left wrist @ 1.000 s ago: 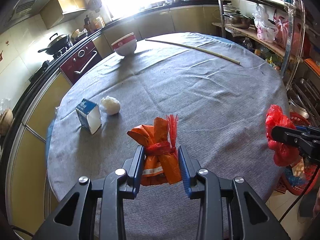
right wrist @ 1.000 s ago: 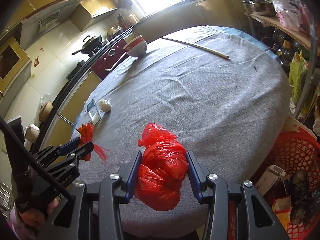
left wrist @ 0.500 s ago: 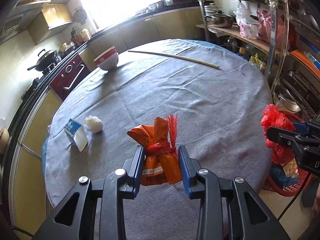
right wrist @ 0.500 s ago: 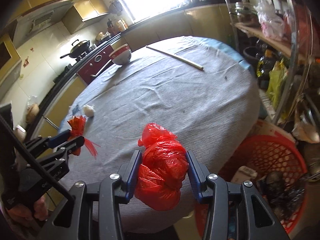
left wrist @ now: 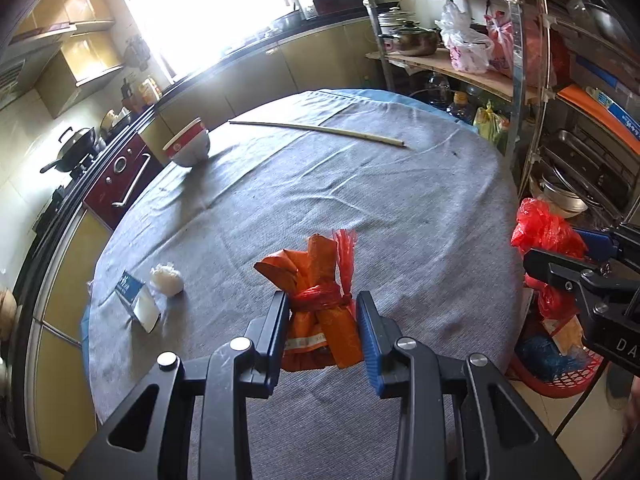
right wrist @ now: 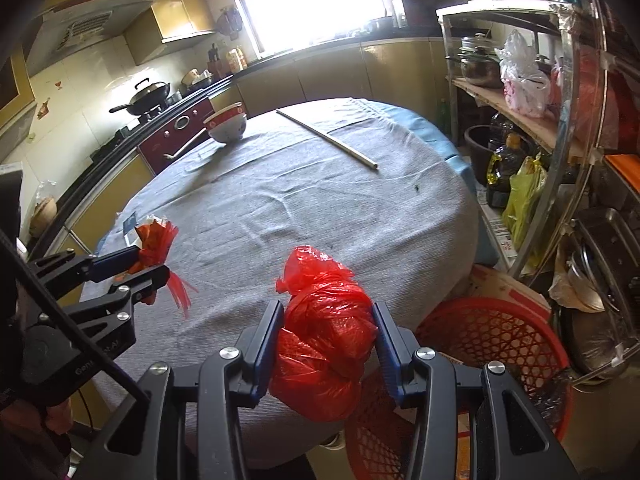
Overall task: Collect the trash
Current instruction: 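Lower both bags into the red basket and open both tools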
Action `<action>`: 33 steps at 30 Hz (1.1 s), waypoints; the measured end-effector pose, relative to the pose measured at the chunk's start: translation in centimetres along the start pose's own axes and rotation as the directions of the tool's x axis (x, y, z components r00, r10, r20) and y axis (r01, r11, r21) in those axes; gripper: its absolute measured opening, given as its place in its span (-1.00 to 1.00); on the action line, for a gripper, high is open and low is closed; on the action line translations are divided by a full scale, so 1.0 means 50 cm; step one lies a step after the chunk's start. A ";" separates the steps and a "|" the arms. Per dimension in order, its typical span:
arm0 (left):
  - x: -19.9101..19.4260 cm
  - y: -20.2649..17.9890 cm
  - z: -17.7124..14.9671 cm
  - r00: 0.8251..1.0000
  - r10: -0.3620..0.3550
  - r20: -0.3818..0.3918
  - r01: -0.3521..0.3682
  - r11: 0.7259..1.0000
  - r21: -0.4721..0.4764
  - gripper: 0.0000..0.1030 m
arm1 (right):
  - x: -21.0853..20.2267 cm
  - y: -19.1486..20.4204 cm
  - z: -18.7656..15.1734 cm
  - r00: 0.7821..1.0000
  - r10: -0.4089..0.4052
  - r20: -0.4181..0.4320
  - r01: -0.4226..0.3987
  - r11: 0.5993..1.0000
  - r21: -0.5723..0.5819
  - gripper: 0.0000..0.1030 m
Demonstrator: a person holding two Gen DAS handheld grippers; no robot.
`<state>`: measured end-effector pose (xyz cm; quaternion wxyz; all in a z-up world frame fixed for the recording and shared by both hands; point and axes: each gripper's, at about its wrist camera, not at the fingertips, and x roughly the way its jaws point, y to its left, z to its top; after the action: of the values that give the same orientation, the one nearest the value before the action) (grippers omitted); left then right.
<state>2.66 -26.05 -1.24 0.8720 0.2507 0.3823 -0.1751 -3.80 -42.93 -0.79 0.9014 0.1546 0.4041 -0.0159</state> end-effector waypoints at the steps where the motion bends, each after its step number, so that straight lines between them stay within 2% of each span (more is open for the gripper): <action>1: -0.001 -0.004 0.002 1.000 -0.001 0.001 0.001 1.000 0.006 -0.31 | -0.002 -0.003 0.000 1.000 -0.006 0.002 0.006 1.000 -0.001 -0.08; 11: -0.007 -0.043 0.023 1.000 -0.021 0.015 0.020 0.998 0.055 -0.31 | -0.021 -0.031 -0.004 0.998 -0.053 0.017 0.053 0.999 0.003 -0.07; 24: -0.006 -0.101 0.053 0.998 -0.059 0.028 0.056 0.992 0.114 -0.31 | -0.042 -0.064 -0.010 0.985 -0.170 0.026 0.170 0.985 -0.019 -0.07; 33: -0.012 -0.145 0.068 0.994 -0.102 0.030 0.096 0.984 0.152 -0.31 | -0.058 -0.096 -0.023 0.979 -0.204 0.026 0.204 0.979 0.000 -0.07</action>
<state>0.64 -33.83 -1.00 0.8478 0.2932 0.3636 -0.2513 -7.31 -47.46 -0.68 0.9003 0.1111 0.4062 -0.1098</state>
